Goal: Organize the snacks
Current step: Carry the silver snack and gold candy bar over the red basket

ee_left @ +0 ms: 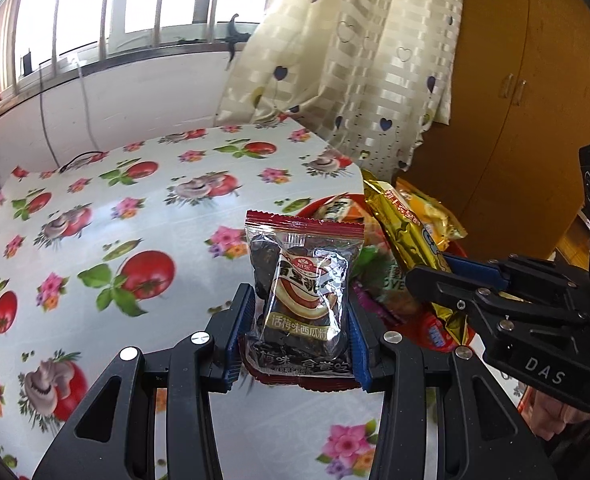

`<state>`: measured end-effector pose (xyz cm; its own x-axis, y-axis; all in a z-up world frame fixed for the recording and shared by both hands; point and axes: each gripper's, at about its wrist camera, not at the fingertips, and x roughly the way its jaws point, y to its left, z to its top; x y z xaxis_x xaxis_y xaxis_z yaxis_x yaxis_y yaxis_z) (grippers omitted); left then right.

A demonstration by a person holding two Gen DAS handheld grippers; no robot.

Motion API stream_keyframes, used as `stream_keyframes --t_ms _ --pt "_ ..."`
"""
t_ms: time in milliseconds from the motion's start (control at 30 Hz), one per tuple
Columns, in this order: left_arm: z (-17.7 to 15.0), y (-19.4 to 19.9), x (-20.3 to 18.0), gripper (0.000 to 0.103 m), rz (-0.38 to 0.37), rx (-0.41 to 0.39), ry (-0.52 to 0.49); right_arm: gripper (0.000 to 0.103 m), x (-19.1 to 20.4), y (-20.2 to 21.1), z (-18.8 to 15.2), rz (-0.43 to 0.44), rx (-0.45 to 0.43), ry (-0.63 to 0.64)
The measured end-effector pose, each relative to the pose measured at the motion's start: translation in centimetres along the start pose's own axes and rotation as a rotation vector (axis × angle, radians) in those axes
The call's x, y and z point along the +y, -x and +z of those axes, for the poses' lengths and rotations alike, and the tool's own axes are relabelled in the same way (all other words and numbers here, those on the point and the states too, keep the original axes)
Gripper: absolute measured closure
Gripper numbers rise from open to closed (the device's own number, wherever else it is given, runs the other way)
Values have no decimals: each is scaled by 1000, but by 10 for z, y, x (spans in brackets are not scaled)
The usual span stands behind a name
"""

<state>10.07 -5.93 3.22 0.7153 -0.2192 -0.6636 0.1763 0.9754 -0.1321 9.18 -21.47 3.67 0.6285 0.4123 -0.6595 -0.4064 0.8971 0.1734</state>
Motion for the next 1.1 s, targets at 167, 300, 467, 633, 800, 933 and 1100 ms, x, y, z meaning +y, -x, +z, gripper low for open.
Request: stream_keyframes --t_ms 167,300,467,633,800,933,1100 --pt "3 -8 -7 59 -21 6 -9 85 -14 -2 -4 -21 12 -22" --pt "5 -14 -12 59 -33 15 -20 85 -23 -5 -6 -29 20 -40" --pt "5 -19 -14 59 -40 23 -20 85 -29 -11 -12 -29 42 -46" --pt "5 -22 -14 59 -43 32 -17 85 -27 -22 -19 -12 79 -30" --pt "4 -24 -14 59 -43 39 -19 84 -32 -35 -28 9 133 -36" --pt "3 -26 -14 59 -46 45 -19 80 -31 -33 -29 8 141 -23" --pt "3 -26 -13 59 -47 45 -13 80 -28 -21 -31 14 118 1"
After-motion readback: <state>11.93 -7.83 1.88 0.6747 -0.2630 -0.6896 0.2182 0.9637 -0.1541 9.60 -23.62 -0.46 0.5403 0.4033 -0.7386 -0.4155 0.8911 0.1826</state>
